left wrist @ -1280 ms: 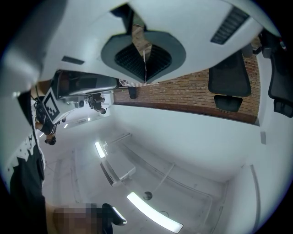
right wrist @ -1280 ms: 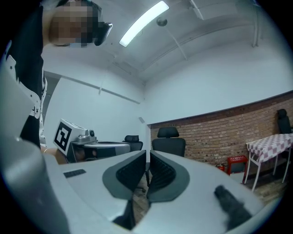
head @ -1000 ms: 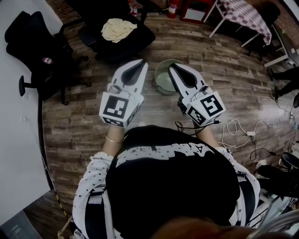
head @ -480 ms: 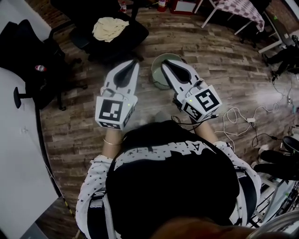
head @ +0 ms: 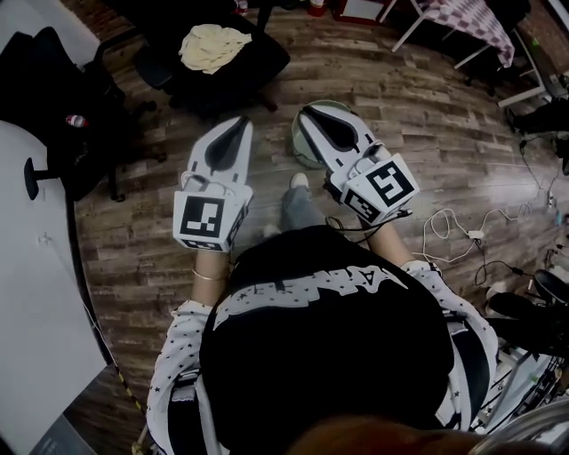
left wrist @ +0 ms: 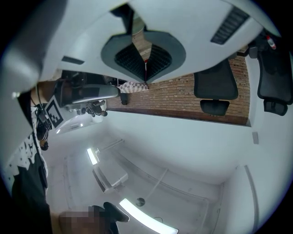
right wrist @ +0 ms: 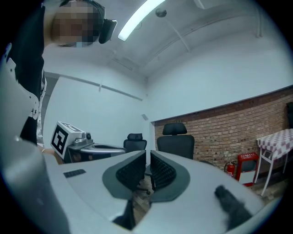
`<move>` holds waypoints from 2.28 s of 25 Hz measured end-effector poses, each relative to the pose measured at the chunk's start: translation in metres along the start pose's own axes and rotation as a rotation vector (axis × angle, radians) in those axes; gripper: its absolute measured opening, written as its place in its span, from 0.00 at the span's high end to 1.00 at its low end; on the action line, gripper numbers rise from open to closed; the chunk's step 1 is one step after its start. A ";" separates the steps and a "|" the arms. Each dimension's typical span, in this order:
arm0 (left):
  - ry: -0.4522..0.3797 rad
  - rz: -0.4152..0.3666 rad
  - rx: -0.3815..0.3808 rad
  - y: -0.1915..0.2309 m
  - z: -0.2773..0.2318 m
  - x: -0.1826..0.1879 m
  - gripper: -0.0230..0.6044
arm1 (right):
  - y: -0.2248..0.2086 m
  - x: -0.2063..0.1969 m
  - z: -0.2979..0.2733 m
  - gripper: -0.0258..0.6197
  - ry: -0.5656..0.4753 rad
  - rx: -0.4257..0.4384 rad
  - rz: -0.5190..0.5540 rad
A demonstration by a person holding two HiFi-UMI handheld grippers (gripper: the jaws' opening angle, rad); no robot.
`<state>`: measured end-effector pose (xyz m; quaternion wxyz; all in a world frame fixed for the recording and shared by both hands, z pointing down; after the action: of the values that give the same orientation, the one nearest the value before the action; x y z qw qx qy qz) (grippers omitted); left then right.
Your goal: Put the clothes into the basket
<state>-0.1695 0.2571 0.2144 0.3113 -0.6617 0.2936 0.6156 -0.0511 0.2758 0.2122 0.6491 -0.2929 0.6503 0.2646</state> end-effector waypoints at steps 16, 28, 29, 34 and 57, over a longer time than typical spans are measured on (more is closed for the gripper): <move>0.015 -0.031 0.054 0.030 -0.088 0.008 0.94 | -0.078 0.011 -0.049 0.91 -0.042 0.093 0.029; 0.044 -0.058 0.098 0.041 -0.146 0.007 0.94 | -0.140 0.011 -0.067 0.91 -0.053 0.130 0.016; 0.043 -0.061 0.098 0.041 -0.150 0.008 0.94 | -0.145 0.011 -0.068 0.91 -0.054 0.132 0.013; 0.045 -0.083 0.104 0.040 -0.173 0.011 0.94 | -0.170 0.012 -0.073 0.91 -0.061 0.150 0.007; 0.043 -0.083 0.079 0.001 -0.258 0.008 0.94 | -0.262 0.001 -0.045 0.91 -0.090 0.136 -0.025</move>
<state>-0.0070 0.0571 0.2191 0.3560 -0.6737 0.2966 0.5757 0.1078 0.0633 0.2214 0.6994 -0.2439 0.6331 0.2246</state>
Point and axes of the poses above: the fingertips, and each gripper's own axes: z backward along the fingers, y to its left, x out of its top, the point moved 3 cm from there along z, backward along the fingers, and after that the axes turned 9 degrees about x, right-handed, at the moved point
